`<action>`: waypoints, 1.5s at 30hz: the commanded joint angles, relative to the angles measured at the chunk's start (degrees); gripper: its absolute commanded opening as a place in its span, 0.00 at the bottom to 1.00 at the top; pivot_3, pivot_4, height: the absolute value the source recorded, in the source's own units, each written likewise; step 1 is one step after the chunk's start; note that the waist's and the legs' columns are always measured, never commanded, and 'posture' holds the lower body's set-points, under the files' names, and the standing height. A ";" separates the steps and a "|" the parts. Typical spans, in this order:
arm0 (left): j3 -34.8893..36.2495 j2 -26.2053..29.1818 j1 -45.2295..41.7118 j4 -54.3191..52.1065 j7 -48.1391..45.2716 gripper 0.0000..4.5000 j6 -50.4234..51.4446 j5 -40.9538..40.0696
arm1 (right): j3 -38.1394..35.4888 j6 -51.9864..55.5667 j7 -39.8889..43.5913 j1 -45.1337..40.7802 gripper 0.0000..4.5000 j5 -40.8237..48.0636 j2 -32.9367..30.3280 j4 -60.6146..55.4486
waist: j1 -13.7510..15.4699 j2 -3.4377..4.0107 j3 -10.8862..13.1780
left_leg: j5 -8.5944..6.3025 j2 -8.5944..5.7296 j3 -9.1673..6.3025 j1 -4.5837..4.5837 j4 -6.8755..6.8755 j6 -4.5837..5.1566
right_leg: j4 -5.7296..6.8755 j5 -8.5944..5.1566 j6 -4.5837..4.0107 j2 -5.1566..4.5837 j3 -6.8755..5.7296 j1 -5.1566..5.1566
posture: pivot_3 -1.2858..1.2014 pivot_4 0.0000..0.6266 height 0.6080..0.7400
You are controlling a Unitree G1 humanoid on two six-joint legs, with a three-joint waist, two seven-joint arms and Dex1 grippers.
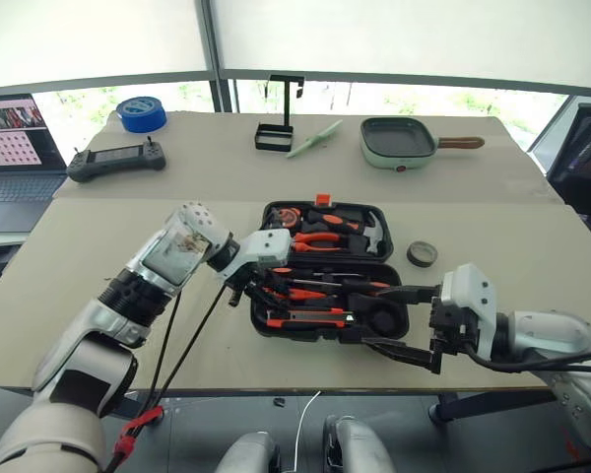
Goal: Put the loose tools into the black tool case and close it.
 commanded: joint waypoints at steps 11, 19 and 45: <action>-4.40 -0.29 4.48 -0.75 2.94 0.03 -10.26 8.90 | 0.00 -0.80 -0.26 -0.15 1.00 0.35 0.58 -1.01 | 0.00 0.13 -0.15 | 0.00 0.01 0.00 0.13 0.00 0.01 | 0.01 0.00 0.00 -0.01 0.04 0.13 | 0.52 0.24 1.00; -2.34 -3.63 4.54 0.40 5.02 0.03 -8.72 8.94 | 0.23 -0.66 -0.32 -0.25 1.00 0.56 0.65 -0.88 | 1.42 0.29 -0.51 | -0.03 0.00 0.00 0.19 0.03 0.07 | 0.00 0.01 0.04 -0.01 0.04 0.23 | 0.52 0.24 1.00; -0.26 3.64 5.21 -3.45 0.47 0.03 -13.15 6.48 | 0.62 -1.01 -0.56 0.79 1.00 0.17 0.62 -0.99 | 0.37 0.21 -0.43 | -0.09 -0.02 0.01 -0.03 0.22 0.15 | -0.05 0.07 0.13 0.01 0.04 0.06 | 0.52 0.24 1.00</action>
